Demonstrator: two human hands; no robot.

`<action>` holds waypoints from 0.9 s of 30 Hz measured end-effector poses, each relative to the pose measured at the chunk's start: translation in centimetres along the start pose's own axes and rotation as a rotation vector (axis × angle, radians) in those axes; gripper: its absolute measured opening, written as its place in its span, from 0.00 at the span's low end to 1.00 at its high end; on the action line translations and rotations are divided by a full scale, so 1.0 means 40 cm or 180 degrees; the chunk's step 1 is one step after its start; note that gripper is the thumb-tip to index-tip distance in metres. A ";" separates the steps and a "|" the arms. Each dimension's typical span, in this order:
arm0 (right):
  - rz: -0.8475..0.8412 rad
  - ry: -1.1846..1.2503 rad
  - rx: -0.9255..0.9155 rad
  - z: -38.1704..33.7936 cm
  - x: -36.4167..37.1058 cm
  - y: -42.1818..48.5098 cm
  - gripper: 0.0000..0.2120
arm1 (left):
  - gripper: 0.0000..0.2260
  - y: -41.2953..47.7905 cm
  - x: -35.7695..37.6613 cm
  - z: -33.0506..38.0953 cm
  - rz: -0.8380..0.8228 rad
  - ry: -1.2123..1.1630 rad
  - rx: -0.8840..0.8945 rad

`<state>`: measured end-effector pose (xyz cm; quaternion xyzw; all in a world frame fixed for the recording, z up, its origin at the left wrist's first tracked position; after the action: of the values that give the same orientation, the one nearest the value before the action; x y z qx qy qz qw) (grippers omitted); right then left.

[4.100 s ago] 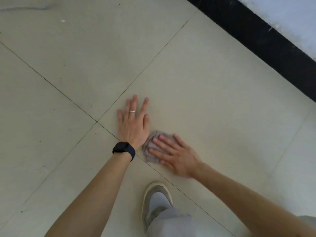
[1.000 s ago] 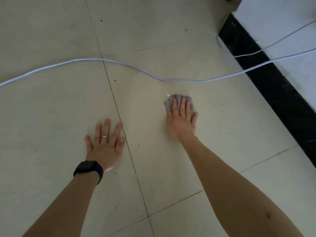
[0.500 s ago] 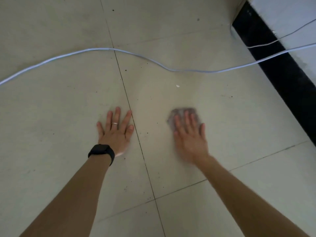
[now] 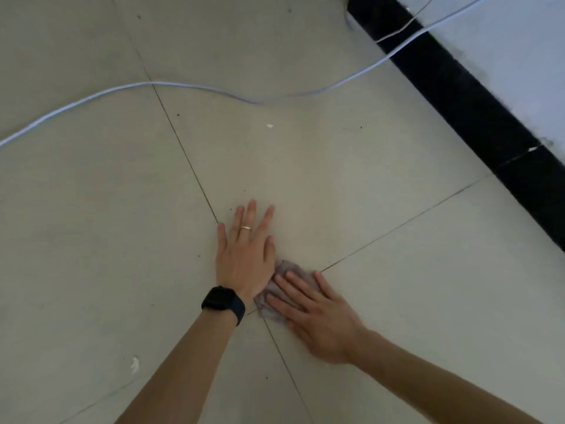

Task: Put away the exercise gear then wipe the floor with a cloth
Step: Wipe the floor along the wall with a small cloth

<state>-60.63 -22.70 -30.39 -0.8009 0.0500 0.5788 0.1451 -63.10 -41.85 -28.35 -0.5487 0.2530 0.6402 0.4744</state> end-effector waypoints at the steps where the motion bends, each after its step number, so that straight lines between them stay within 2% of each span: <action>1: -0.0143 -0.0083 -0.0222 0.031 -0.001 -0.036 0.26 | 0.25 -0.026 0.025 0.024 -0.0139 0.0004 0.0165; 2: -0.0161 -0.0269 -0.0216 0.077 -0.008 -0.063 0.26 | 0.25 -0.046 0.050 0.038 -0.0309 0.0039 0.0253; 3: -0.0098 -0.0368 0.0072 0.133 -0.022 -0.088 0.26 | 0.24 -0.065 0.075 0.044 -0.0459 0.0102 0.0267; 5: 0.0059 -0.0158 0.1344 0.245 -0.053 -0.127 0.27 | 0.24 -0.083 0.108 0.043 -0.0587 0.0247 0.0201; 7: 0.0415 0.0451 0.2724 0.268 -0.050 -0.160 0.26 | 0.24 -0.090 0.119 0.047 -0.0576 0.0349 0.0148; 8: 0.0574 0.0587 0.3060 0.233 -0.036 -0.165 0.26 | 0.24 -0.092 0.119 0.052 -0.0572 0.0377 0.0124; 9: 0.0691 0.0543 0.3058 0.174 -0.014 -0.164 0.26 | 0.24 -0.093 0.118 0.054 -0.0588 0.0404 0.0099; 10: 0.0768 0.0394 0.2735 0.098 0.011 -0.158 0.27 | 0.25 -0.093 0.116 0.054 -0.0599 0.0438 0.0075; 12: 0.0658 0.0173 0.1558 -0.063 0.055 -0.168 0.27 | 0.25 -0.093 0.110 0.058 -0.0608 0.0547 0.0084; 13: 0.0439 0.0107 0.0937 -0.116 0.070 -0.186 0.27 | 0.25 -0.094 0.108 0.061 -0.0614 0.0598 0.0084; 15: 0.0097 0.0059 0.0244 -0.098 0.077 -0.228 0.27 | 0.24 -0.091 0.103 0.064 -0.0663 0.0676 0.0060; 16: 0.0099 -0.0056 0.0281 -0.053 0.070 -0.247 0.26 | 0.24 -0.091 0.101 0.067 -0.0698 0.0718 0.0049; 17: 0.0170 -0.0127 0.0569 0.004 0.053 -0.261 0.25 | 0.24 -0.089 0.098 0.072 -0.0723 0.0750 0.0039; 20: 0.0237 0.0429 0.2321 0.132 0.017 -0.293 0.25 | 0.24 -0.094 0.094 0.080 -0.0814 0.0850 0.0024; 22: 0.0528 0.0769 0.3106 0.096 0.029 -0.267 0.26 | 0.24 -0.096 0.092 0.081 -0.0839 0.0771 0.0056; 23: 0.0706 0.0666 0.3097 0.041 0.042 -0.241 0.26 | 0.24 -0.096 0.091 0.080 -0.0841 0.0705 0.0076; 24: 0.0794 0.0581 0.2810 -0.027 0.059 -0.217 0.27 | 0.24 -0.095 0.089 0.077 -0.0830 0.0669 0.0100; 25: 0.0771 0.0508 0.2321 -0.100 0.075 -0.198 0.28 | 0.24 -0.094 0.087 0.075 -0.0817 0.0660 0.0126; 27: 0.0377 0.0418 0.1118 -0.213 0.105 -0.199 0.27 | 0.24 -0.095 0.084 0.075 -0.0834 0.0686 0.0141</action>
<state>-49.50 -17.21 -30.48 -0.7950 0.2066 0.5152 0.2448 -60.96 -36.60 -29.97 -0.6319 0.2428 0.5046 0.5359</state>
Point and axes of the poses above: each hand's wrist, its own y-axis towards the middle knuckle, its own x-axis out of the palm, z = x × y, the point moved 3 cm from there along y, towards the middle knuckle, and after that the axes turned 9 degrees about -x, right-handed, at the moved point
